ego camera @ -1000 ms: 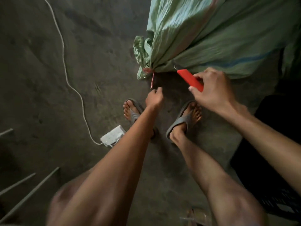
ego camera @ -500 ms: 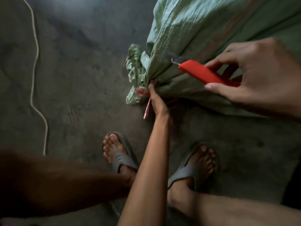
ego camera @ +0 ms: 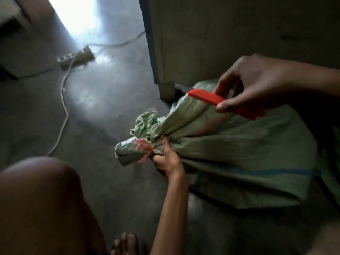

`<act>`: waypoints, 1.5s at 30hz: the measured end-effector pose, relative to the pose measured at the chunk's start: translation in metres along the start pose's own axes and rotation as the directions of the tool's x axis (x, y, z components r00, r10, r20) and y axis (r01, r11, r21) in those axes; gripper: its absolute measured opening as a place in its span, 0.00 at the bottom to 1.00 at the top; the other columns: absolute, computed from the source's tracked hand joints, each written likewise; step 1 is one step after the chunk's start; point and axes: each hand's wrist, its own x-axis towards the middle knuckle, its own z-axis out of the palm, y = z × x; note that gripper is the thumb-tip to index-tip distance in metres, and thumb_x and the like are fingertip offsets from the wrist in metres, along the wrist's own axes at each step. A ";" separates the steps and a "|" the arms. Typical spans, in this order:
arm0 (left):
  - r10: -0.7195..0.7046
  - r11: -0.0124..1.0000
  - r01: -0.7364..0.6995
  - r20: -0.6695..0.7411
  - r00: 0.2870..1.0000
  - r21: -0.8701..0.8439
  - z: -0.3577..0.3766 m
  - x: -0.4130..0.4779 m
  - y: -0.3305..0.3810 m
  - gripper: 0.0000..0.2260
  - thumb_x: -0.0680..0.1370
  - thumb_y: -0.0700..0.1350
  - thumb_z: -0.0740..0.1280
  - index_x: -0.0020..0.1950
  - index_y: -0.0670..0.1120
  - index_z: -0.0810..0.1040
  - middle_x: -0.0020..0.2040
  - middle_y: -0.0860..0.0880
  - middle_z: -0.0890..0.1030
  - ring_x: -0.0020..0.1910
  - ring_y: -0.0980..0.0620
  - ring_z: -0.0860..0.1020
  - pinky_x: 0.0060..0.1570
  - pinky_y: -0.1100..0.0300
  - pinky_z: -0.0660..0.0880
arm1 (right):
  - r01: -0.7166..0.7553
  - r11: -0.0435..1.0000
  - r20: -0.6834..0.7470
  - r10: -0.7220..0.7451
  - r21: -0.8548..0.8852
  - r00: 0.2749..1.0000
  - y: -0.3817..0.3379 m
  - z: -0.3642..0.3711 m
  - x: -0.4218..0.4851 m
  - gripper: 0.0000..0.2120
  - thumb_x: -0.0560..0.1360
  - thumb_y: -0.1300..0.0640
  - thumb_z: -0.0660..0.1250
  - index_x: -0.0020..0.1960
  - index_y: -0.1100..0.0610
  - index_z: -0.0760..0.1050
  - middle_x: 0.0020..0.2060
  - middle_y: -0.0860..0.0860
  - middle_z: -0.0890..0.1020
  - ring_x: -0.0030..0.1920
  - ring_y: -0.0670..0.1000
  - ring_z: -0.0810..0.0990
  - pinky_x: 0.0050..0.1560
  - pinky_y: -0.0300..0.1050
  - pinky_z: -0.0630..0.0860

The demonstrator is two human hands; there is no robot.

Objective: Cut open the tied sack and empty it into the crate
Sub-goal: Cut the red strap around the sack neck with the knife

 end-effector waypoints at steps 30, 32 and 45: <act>0.224 0.939 -0.335 0.881 0.416 -0.080 0.040 -0.025 0.168 0.21 0.76 0.63 0.68 0.54 0.47 0.86 0.55 0.41 0.86 0.59 0.35 0.82 0.64 0.34 0.74 | 0.111 0.893 -0.597 0.194 0.436 0.778 -0.024 0.036 -0.035 0.16 0.70 0.50 0.77 0.56 0.42 0.82 0.48 0.39 0.85 0.47 0.36 0.83 0.47 0.36 0.80; 0.193 0.937 -0.345 0.895 0.401 -0.048 0.036 -0.030 0.169 0.25 0.73 0.66 0.69 0.54 0.46 0.87 0.54 0.40 0.86 0.59 0.34 0.82 0.65 0.31 0.71 | 0.132 0.918 -0.651 0.158 0.373 0.742 -0.021 0.041 -0.041 0.20 0.68 0.45 0.75 0.60 0.44 0.82 0.51 0.38 0.85 0.50 0.37 0.83 0.51 0.35 0.80; 0.147 0.940 -0.342 0.914 0.379 -0.009 0.007 -0.025 0.170 0.20 0.83 0.55 0.57 0.46 0.51 0.87 0.50 0.47 0.88 0.51 0.50 0.86 0.59 0.51 0.77 | 0.166 0.980 -0.701 -0.041 0.111 0.712 -0.017 0.058 -0.068 0.21 0.81 0.47 0.61 0.72 0.35 0.69 0.54 0.38 0.74 0.54 0.37 0.76 0.47 0.29 0.74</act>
